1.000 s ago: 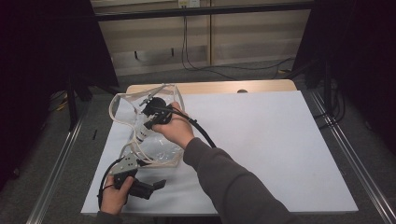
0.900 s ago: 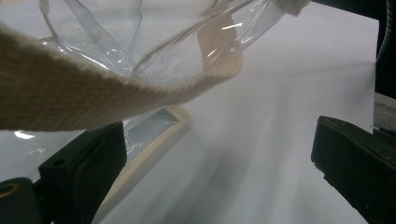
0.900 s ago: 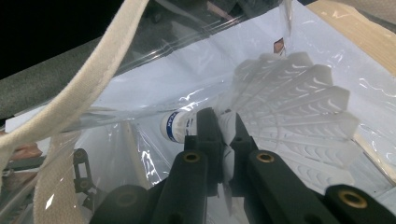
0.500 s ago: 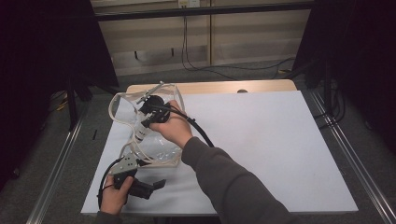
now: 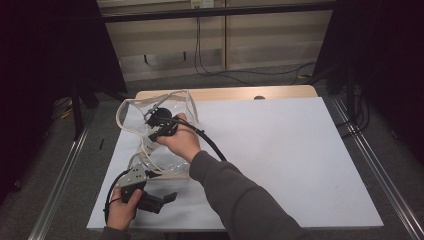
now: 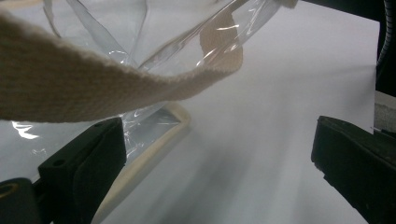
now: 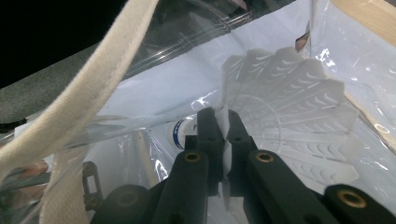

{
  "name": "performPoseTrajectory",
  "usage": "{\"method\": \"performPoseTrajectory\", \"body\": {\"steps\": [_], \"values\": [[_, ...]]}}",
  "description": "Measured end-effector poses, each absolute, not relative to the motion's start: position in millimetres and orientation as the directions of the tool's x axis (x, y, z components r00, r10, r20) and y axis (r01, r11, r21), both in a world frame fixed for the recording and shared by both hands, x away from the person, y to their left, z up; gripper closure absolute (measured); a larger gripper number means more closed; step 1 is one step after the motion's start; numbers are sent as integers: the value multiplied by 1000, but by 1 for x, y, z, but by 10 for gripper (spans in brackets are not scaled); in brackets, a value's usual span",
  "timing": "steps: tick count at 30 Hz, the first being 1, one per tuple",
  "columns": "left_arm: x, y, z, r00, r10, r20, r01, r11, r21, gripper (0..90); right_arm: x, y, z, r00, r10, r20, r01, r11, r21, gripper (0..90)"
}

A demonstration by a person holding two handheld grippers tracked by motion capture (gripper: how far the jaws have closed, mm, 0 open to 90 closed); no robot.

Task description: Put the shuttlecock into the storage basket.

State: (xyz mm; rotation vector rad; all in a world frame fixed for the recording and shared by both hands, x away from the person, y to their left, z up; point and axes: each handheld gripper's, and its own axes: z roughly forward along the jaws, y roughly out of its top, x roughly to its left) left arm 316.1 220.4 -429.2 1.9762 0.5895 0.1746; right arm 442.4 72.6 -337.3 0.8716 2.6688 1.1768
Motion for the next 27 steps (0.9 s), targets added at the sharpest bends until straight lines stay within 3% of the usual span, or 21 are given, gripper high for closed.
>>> {"method": "performPoseTrajectory", "body": {"steps": [19, 27], "values": [[316, 220, -430, 870, 476, -131, 329, -360, 873, 32, 440, 81, -357, -835, 530, 150, 479, 562, 674, 877], [316, 220, -430, 871, 475, -128, 327, -366, 871, 32, 439, 83, -362, -837, 524, 157, 484, 576, 659, 818]]}}
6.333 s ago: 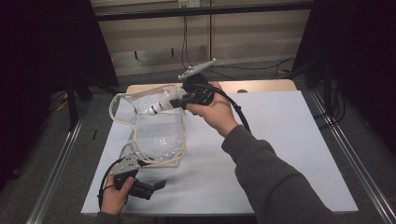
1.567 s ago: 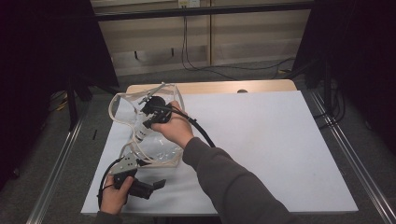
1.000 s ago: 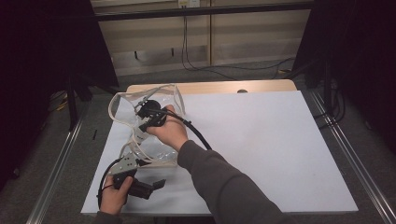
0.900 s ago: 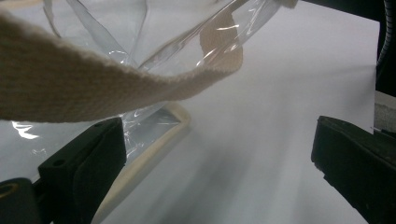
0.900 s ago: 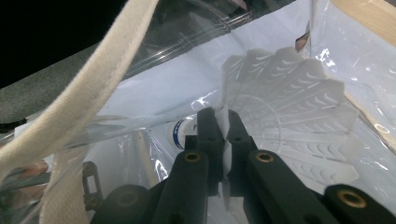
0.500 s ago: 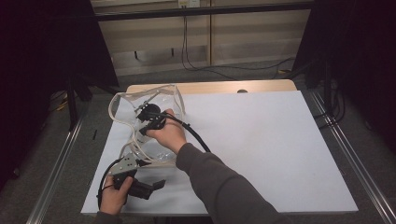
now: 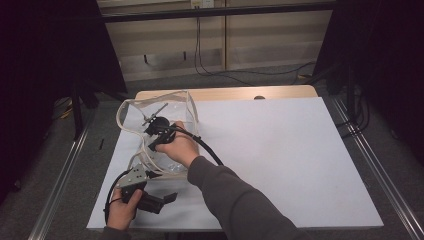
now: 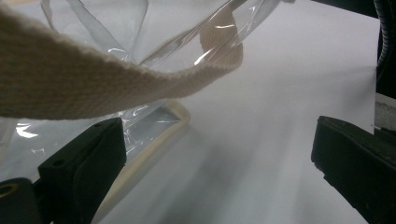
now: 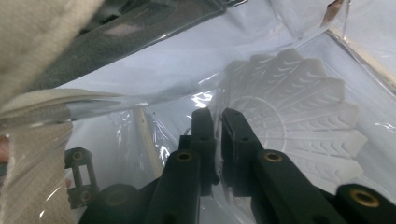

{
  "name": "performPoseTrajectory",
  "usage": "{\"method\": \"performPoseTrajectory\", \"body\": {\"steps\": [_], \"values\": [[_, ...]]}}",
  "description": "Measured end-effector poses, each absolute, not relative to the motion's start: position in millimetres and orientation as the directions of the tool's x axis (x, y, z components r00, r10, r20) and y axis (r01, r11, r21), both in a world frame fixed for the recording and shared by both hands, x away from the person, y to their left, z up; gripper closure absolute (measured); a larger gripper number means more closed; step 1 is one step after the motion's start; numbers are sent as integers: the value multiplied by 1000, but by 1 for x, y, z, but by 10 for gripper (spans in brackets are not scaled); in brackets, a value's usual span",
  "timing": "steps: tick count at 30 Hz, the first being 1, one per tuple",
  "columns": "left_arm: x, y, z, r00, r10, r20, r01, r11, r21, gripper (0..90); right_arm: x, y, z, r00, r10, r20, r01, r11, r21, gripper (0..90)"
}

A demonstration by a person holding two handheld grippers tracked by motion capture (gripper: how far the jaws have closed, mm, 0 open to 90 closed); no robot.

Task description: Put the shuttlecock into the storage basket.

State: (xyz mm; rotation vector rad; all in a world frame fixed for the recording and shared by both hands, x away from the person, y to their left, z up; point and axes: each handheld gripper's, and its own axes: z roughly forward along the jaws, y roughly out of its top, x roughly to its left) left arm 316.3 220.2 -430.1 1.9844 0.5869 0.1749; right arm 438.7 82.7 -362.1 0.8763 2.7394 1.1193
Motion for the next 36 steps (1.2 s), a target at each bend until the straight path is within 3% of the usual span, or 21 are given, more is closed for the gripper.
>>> {"method": "performPoseTrajectory", "body": {"steps": [3, 7, 23, 31, 33, 36], "values": [[316, 220, -430, 870, 476, -132, 331, -364, 871, 32, 437, 84, -363, -839, 525, 146, 478, 582, 658, 689], [316, 220, -430, 869, 477, -131, 331, -363, 871, 32, 438, 84, -364, -827, 541, 151, 496, 577, 649, 596], [317, 220, -430, 871, 475, -128, 328, -366, 871, 32, 440, 81, -364, -800, 573, 178, 541, 561, 626, 409], [317, 220, -430, 870, 476, -126, 327, -366, 871, 32, 441, 78, -363, -793, 581, 185, 554, 561, 615, 396], [317, 220, -430, 871, 476, -126, 326, -367, 871, 32, 441, 78, -363, -797, 577, 182, 550, 567, 613, 477], [317, 219, -430, 871, 475, -126, 326, -366, 872, 32, 440, 78, -363, -800, 571, 186, 549, 570, 611, 511]]}}
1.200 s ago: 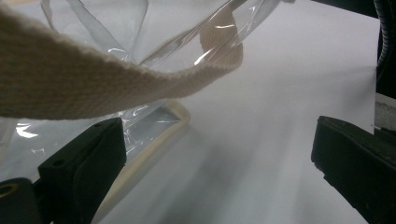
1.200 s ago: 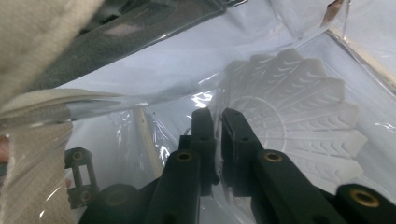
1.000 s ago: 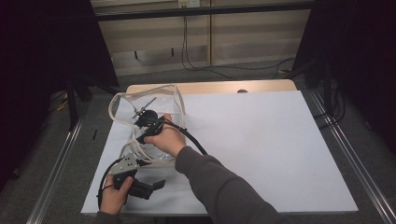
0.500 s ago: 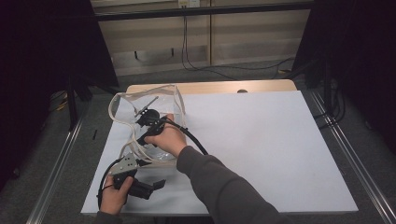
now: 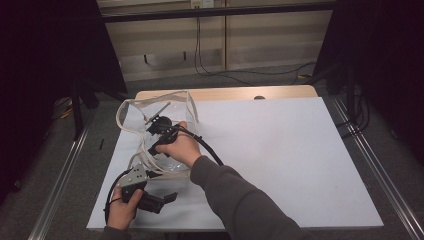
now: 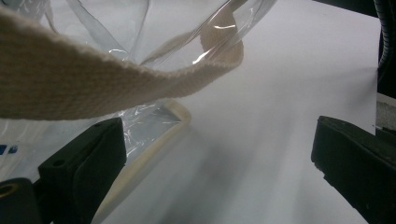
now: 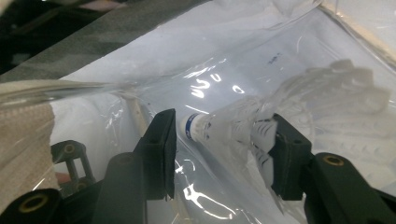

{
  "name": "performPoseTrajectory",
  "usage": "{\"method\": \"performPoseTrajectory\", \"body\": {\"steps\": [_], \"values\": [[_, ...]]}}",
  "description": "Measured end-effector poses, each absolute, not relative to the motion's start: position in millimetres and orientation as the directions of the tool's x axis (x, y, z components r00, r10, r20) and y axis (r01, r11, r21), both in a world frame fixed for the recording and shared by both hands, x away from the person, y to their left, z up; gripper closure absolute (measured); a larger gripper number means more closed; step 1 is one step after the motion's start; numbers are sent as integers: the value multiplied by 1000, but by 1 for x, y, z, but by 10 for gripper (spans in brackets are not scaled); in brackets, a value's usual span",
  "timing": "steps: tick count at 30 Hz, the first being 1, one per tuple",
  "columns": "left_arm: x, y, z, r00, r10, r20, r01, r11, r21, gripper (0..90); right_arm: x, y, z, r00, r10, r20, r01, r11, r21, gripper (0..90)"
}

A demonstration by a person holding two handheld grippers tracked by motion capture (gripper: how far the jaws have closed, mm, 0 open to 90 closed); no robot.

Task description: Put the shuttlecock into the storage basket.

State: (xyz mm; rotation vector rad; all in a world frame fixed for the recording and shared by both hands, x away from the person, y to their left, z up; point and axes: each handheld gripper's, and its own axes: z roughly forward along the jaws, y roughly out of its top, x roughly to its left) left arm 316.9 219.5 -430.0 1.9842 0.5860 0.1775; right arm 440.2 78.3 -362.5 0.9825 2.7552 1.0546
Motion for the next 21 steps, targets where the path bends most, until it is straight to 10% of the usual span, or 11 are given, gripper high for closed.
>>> {"method": "performPoseTrajectory", "body": {"steps": [11, 21], "values": [[317, 220, -430, 871, 474, -125, 325, -368, 871, 33, 438, 79, -360, -828, 535, 166, 510, 597, 620, 870], [317, 219, -430, 871, 476, -124, 325, -367, 872, 32, 440, 77, -362, -797, 578, 176, 554, 583, 594, 503]]}}
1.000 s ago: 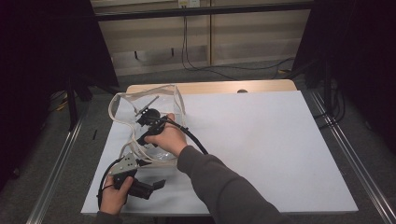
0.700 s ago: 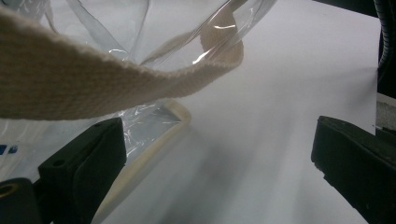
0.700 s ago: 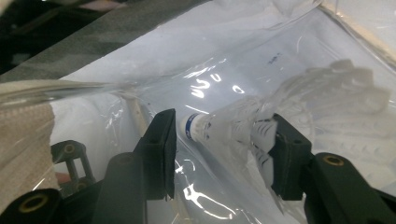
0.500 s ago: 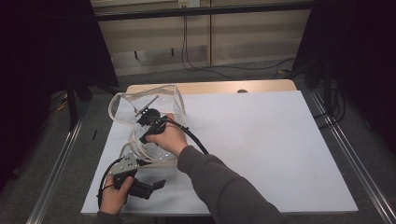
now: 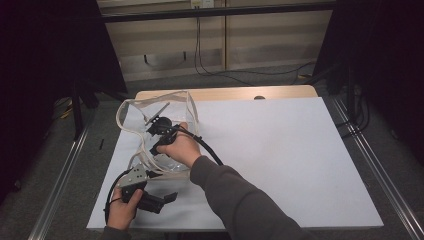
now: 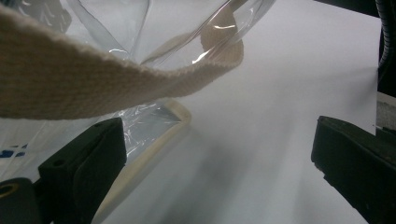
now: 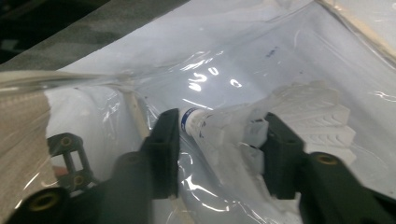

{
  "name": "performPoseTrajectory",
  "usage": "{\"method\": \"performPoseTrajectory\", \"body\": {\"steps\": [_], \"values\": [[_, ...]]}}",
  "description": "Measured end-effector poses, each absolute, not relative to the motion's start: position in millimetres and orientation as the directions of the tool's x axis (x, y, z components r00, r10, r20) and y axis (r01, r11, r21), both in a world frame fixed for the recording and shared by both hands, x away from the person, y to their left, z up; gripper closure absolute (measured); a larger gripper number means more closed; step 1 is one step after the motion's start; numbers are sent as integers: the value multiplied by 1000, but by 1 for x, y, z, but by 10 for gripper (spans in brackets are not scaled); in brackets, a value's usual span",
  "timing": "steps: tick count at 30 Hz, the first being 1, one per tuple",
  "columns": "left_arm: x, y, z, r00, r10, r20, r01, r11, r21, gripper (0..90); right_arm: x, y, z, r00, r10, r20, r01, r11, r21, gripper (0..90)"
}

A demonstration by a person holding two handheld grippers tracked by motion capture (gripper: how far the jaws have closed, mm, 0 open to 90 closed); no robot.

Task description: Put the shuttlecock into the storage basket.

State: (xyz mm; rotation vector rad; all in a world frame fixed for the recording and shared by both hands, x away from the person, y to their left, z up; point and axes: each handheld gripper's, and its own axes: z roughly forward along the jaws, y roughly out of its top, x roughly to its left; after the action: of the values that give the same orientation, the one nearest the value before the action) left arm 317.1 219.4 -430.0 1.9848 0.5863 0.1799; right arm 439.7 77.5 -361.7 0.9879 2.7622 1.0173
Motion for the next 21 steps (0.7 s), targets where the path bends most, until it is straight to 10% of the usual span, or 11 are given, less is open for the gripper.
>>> {"method": "performPoseTrajectory", "body": {"steps": [21], "values": [[317, 220, -430, 871, 475, -124, 324, -367, 872, 32, 441, 73, -359, -763, 626, 159, 581, 558, 593, 292]]}}
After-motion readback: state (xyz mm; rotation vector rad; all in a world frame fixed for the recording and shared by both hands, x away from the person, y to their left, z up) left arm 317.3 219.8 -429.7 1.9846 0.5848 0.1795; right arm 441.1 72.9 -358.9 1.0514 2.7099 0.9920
